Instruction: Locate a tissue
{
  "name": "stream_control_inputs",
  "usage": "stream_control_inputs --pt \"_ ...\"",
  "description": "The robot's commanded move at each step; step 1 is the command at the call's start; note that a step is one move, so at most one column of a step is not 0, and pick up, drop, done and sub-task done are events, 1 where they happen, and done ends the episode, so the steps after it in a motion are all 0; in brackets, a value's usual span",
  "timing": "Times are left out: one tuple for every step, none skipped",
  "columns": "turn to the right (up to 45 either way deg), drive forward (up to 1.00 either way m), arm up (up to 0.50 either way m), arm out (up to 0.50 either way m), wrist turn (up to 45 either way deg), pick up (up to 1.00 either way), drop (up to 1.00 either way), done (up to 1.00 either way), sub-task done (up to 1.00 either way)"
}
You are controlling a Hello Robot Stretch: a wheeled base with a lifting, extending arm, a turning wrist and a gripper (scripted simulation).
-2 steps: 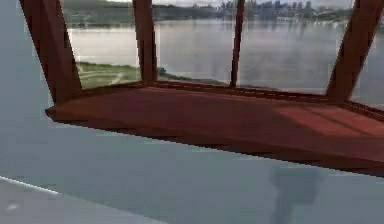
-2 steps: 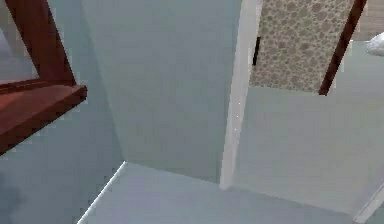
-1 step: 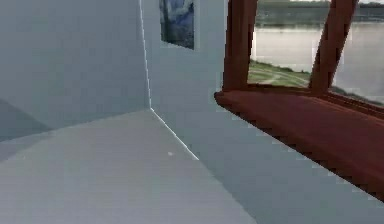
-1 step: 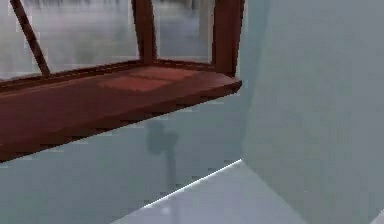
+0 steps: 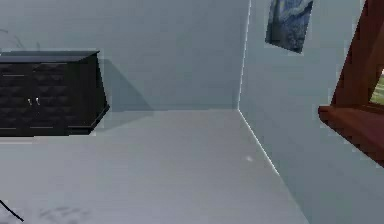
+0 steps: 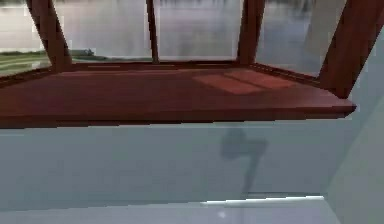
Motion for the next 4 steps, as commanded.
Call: stream_control_inputs --pt "0.0 0.7 0.0 0.0 0.0 0.0 0.0 0.0 0.0" --pt "-45.0 0.0 0.0 0.0 0.0 0.0 0.0 0.0 0.0" --pt "0.0 1.0 0.0 0.0 0.0 0.0 0.0 0.0 0.0" --pt "-6.0 0.0 0.0 0.0 0.0 0.0 0.0 0.0 0.0"
